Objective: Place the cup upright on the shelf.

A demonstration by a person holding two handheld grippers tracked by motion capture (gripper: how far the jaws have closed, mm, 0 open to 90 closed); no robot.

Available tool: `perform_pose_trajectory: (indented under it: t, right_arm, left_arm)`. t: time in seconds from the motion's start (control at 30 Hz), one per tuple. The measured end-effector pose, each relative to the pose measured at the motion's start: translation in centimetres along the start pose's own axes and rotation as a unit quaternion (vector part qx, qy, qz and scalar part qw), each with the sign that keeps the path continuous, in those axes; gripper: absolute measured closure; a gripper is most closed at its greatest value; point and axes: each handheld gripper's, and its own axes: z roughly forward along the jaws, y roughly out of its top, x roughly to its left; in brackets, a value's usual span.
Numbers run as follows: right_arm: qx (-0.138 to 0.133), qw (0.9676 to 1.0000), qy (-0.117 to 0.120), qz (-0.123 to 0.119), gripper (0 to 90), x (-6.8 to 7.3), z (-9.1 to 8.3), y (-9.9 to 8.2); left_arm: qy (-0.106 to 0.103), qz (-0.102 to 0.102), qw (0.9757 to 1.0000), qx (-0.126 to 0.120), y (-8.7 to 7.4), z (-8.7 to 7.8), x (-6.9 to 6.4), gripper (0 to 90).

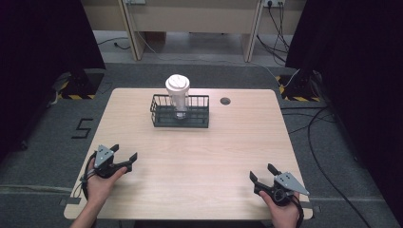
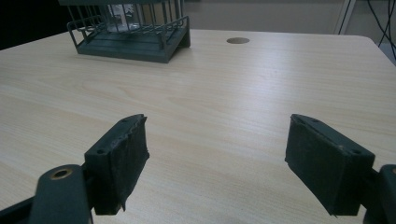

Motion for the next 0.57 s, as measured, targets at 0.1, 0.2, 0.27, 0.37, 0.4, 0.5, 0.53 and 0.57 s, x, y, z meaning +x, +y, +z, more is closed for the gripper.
perform_pose_trajectory:
  t: [0.1,0.2,0.27,0.37,0.4,0.5,0.53,0.57]
  right_arm:
    - [0.000,1.0000,0.000,-0.001,21.3,0.00,-0.01,0.00]
    - [0.001,1.0000,0.000,0.000,21.3,0.01,0.01,0.01]
    - [0.002,1.0000,0.001,0.000,21.3,0.01,0.02,0.01]
    - [0.002,1.0000,0.000,-0.001,21.3,0.04,0.02,0.01]
    - [0.002,1.0000,0.000,-0.001,21.3,0.04,0.02,0.01]
    - [0.001,1.0000,0.000,0.000,21.1,0.01,0.01,0.01]
    - [0.001,1.0000,0.000,0.000,21.1,0.00,0.01,0.01]
    - [0.002,1.0000,0.001,0.001,21.1,0.01,0.02,0.02]
  left_arm:
    - [0.005,-0.005,1.0000,-0.003,-0.28,-0.26,0.14,14.9]
    - [0.009,-0.008,0.9999,-0.008,-0.58,-0.53,0.05,15.1]
    - [0.008,-0.008,0.9999,-0.007,-0.68,-0.58,-0.05,15.1]
    - [0.006,-0.005,0.9999,-0.009,-0.69,-0.57,-0.11,15.2]
    - [0.007,-0.003,0.9999,-0.010,-0.63,-0.56,-0.08,15.2]
    - [0.009,-0.004,0.9998,-0.015,-0.28,-0.40,-0.02,15.2]
    - [0.007,-0.003,0.9998,-0.016,-0.09,-0.31,-0.07,15.2]
    - [0.003,-0.001,0.9999,-0.017,0.16,-0.12,-0.15,15.2]
